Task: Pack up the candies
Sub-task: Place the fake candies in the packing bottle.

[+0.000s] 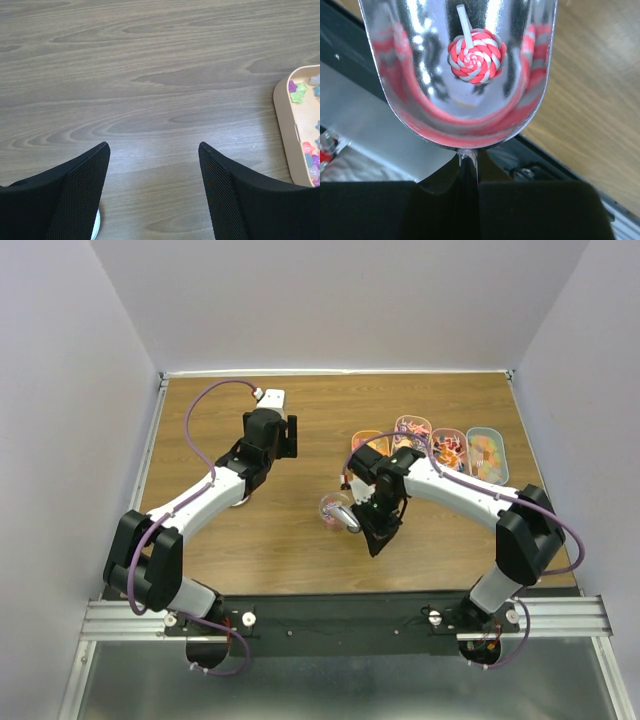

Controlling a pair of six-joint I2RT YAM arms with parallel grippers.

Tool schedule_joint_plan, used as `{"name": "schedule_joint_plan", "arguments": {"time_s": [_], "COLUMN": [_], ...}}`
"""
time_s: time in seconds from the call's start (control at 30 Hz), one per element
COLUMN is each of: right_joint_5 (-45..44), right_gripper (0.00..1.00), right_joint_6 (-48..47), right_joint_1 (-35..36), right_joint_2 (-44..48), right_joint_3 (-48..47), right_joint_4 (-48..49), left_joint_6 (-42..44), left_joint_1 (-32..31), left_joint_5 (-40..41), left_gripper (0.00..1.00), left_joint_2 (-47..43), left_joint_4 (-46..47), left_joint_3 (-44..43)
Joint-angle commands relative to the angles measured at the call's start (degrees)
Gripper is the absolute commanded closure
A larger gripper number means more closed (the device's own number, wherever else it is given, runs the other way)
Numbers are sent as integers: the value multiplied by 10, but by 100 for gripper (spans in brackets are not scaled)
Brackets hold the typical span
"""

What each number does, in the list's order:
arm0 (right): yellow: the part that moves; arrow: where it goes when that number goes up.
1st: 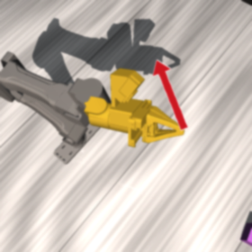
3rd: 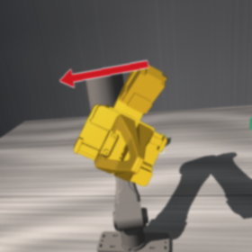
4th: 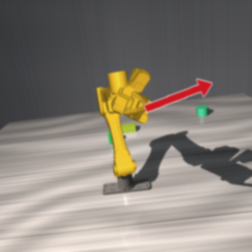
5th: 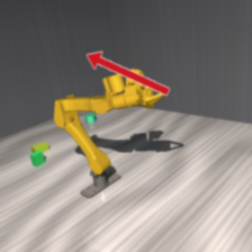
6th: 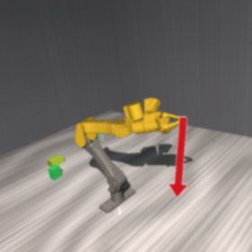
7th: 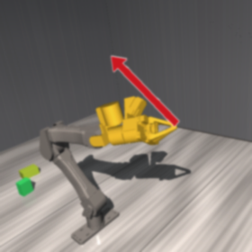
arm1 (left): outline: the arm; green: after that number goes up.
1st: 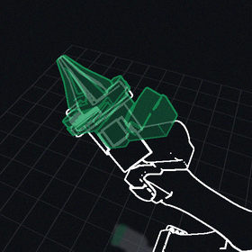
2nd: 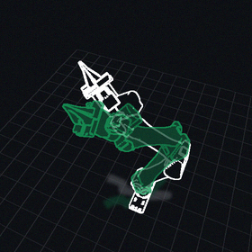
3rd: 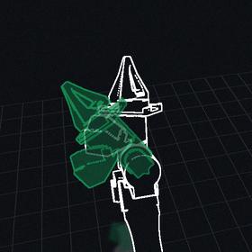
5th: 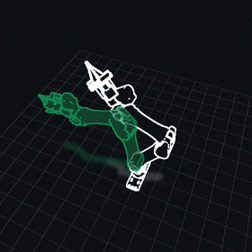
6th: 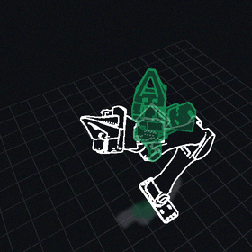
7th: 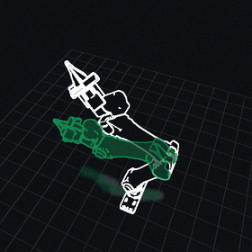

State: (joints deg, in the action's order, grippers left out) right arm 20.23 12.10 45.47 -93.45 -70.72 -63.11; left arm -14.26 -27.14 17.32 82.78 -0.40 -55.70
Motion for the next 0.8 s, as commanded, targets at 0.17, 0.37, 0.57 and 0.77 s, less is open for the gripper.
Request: {"name": "schedule_joint_plan", "arguments": {"time_s": [0.17,0.37,0.57,0.77], "right_joint_5": [64,67,101,156], "right_gripper": [99,99,99,99], "right_joint_6": [15,17,1,-1], "right_joint_1": [5,-7,-35,-40], "right_joint_2": [-51,-77,-85,-84], "right_joint_3": [-81,-131,-144,-112], "right_joint_4": [-86,-118,-162,-164], "left_joint_6": [8,10,10,10], "left_joint_1": [-3,-2,-3,-3], "left_joint_5": [21,23,25,26], "left_gripper": [21,21,21,21], "left_joint_2": [-10,-13,-22,-30], "left_joint_4": [-7,-7,-7,-8], "left_joint_3": [-11,-10,-8,-6]}}
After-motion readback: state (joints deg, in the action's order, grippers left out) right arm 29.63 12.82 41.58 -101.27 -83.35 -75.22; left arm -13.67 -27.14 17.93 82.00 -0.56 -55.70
